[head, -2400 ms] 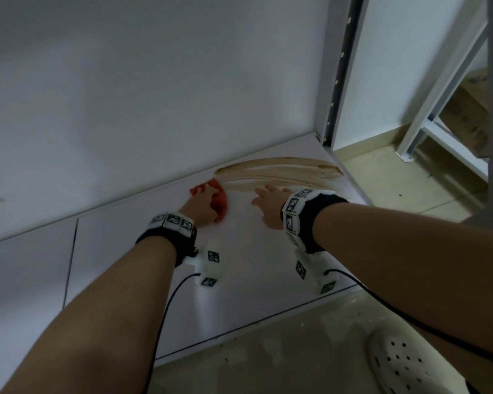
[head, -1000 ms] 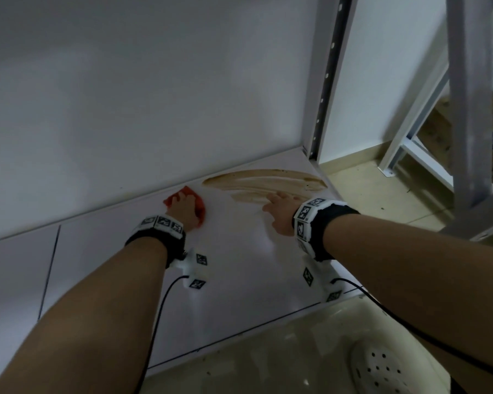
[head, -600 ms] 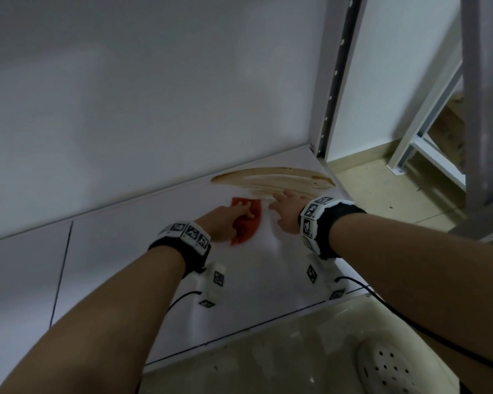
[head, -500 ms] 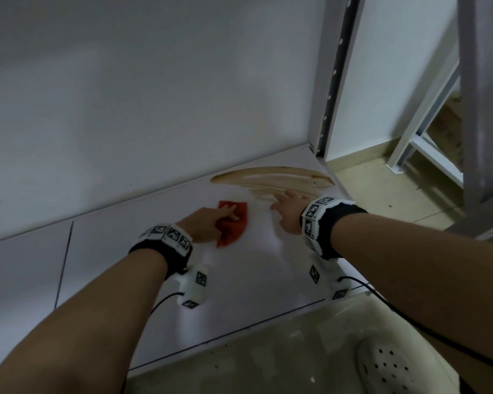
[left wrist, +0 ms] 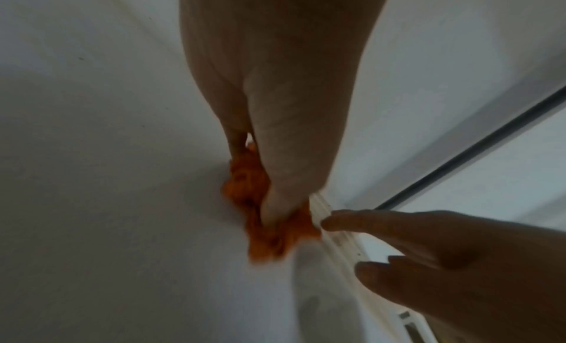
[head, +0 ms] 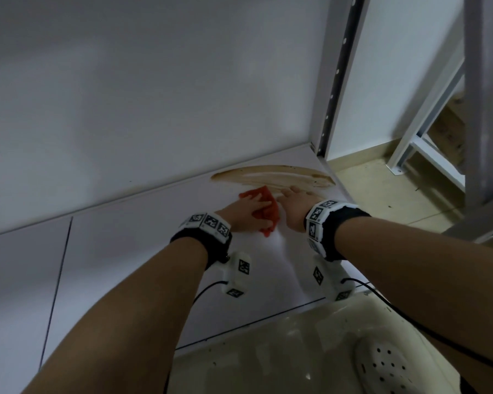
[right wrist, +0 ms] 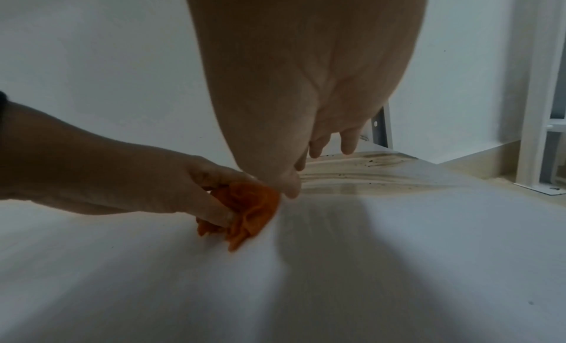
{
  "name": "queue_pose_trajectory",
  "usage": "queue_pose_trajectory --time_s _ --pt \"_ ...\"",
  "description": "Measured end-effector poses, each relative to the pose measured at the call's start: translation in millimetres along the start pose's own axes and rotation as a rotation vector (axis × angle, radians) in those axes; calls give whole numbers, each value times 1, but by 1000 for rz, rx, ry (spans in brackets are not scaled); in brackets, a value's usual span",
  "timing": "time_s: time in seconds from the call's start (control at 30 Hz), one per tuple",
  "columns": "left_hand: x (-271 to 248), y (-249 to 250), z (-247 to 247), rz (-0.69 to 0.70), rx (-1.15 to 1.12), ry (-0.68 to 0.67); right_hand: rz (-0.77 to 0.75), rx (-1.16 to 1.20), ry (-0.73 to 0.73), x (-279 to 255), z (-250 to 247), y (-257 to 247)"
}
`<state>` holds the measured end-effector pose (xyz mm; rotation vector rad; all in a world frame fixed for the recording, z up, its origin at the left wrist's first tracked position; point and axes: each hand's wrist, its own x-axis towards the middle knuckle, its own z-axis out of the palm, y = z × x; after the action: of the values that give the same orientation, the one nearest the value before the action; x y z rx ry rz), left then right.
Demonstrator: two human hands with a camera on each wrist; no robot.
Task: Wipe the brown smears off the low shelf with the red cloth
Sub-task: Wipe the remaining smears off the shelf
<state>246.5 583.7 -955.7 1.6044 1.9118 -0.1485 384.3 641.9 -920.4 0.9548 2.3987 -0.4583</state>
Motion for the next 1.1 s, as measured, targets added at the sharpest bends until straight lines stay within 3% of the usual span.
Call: queue_pose_trajectory --time_s 0.07,0.17,0.3,0.47,0.53,0.73,0.87,1.0,1.1 --pt "-13 -14 -3 25 -122 95 -18 43 53 -5 1 -4" --pt "-33 -49 0 -158 -45 215 -62 109 144 0 10 -10" --pt "-46 -72 9 -311 110 197 -111 155 259 27 22 -30" --pt "-46 -70 25 -286 156 143 -114 117 142 57 33 -52" --pt "-43 -67 25 -353 122 124 -95 65 95 67 39 -54" --pt "-32 -66 31 -379 177 102 -153 -104 100 75 34 -34" --pt "-33 -67 32 -388 136 99 -55 -66 161 68 39 -9" --pt "-32 -69 33 -410 133 88 -164 -85 254 58 57 -21" --pt "-33 -70 33 -419 110 77 -275 -193 205 61 67 -50"
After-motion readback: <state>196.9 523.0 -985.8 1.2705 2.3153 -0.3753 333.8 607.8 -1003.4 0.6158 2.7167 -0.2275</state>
